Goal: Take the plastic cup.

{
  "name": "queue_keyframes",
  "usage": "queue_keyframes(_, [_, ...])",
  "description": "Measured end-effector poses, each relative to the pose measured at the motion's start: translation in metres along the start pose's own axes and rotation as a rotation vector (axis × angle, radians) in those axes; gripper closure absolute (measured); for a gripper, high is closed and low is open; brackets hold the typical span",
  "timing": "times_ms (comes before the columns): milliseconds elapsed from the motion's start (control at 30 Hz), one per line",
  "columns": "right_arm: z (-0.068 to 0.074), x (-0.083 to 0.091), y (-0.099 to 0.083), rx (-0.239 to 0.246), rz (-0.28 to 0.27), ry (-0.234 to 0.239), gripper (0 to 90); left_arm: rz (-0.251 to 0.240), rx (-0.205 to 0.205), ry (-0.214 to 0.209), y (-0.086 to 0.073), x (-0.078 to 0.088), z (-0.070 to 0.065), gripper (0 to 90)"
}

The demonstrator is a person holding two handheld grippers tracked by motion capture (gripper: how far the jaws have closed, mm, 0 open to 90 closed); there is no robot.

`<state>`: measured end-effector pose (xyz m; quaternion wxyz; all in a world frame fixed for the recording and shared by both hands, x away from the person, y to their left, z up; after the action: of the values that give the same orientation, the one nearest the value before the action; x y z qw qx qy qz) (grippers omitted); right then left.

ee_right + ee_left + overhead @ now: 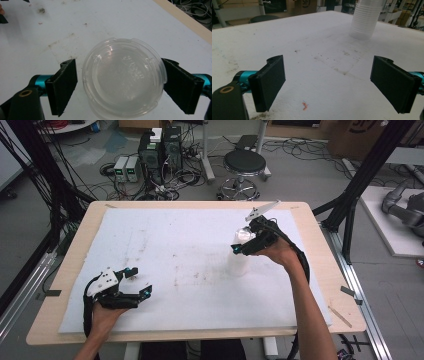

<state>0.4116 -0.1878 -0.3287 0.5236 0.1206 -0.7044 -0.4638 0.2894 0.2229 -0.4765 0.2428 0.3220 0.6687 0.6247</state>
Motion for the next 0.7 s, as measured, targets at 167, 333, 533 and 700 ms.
queue_keyframes(167, [-0.0017, 0.0003, -0.0004, -0.011, 0.009, -0.016, 22.6, 0.001, -0.002, -0.002, 0.0, -0.0003, -0.0002, 12.5])
queue_keyframes(333, [-0.0029, -0.0004, -0.0012, -0.017, 0.016, -0.02, 22.4, 0.001, 0.001, 0.002, 0.0, -0.0003, -0.0002, 12.5])
queue_keyframes(533, [-0.0039, -0.004, -0.0013, -0.016, 0.025, -0.016, 25.4, 0.002, -0.002, 0.001, 0.0, -0.0006, -0.0004, 12.5])
queue_keyframes(700, [-0.0034, -0.0042, -0.0008, -0.011, 0.027, -0.007, 30.8, 0.002, -0.001, 0.001, 0.0, -0.0009, -0.0003, 12.5])
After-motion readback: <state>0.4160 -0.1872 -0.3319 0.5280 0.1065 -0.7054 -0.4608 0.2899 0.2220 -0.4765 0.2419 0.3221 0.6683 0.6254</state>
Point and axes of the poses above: each handheld gripper's, and its own axes: x roughly backward along the jaws, y roughly out of its top, z roughly to its left, the point moved 2 cm from there along -x, roughly forward along the jaws, and after that the axes turned 8 degrees about -z, right-handed, at the moved point
